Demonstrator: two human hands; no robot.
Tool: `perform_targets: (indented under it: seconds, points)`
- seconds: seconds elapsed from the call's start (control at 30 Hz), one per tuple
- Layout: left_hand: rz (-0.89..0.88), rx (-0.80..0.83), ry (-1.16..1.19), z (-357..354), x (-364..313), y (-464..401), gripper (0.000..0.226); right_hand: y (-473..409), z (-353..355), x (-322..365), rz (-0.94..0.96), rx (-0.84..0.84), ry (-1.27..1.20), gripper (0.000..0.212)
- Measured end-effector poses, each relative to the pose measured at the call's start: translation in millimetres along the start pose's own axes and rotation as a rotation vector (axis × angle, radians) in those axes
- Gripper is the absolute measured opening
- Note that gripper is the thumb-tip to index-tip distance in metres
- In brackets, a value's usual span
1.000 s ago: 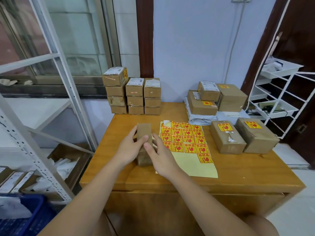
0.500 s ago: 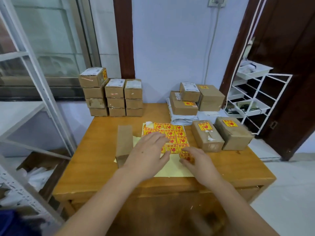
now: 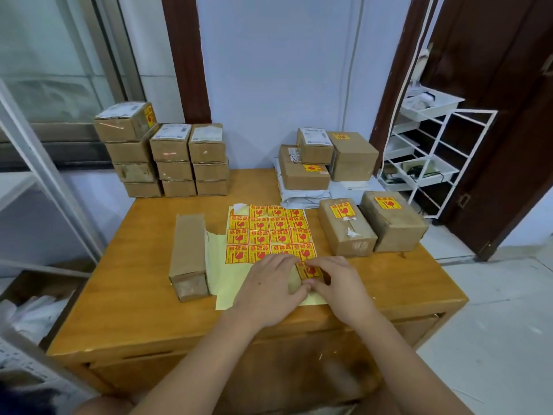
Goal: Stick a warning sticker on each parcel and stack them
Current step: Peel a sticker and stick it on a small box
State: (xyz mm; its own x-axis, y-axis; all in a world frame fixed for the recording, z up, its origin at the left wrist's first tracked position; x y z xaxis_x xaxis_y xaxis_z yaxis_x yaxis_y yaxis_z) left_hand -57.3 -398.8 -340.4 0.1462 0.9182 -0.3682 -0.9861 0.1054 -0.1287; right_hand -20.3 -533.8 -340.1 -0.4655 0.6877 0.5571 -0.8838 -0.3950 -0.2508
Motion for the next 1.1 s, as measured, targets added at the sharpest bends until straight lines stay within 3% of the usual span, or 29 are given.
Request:
perform_targets:
  seconds: [0.3,1.1]
  points:
    - [0.031,-0.025,0.051,-4.0,9.3,-1.5,0.064,0.5,-1.7,1.7,0.029,-0.052,0.028,0.018]
    - [0.035,-0.039,0.042,-2.1,7.9,-0.9,0.062,7.6,1.2,-1.2,-0.039,-0.076,0.070,0.019]
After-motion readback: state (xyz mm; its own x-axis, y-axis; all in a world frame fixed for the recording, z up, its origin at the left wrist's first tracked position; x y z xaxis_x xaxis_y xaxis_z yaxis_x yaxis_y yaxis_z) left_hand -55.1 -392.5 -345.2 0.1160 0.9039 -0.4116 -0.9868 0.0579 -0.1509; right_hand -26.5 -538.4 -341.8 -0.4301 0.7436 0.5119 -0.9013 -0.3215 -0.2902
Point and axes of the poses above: each hand's wrist, its own y-axis away from the middle knuckle, its own z-axis out of the back of the hand, x = y × z, the point moved 9 cm from there along -y, towards the middle knuckle, and after that the axes turned 1 degree about z, right-handed, at the moved point
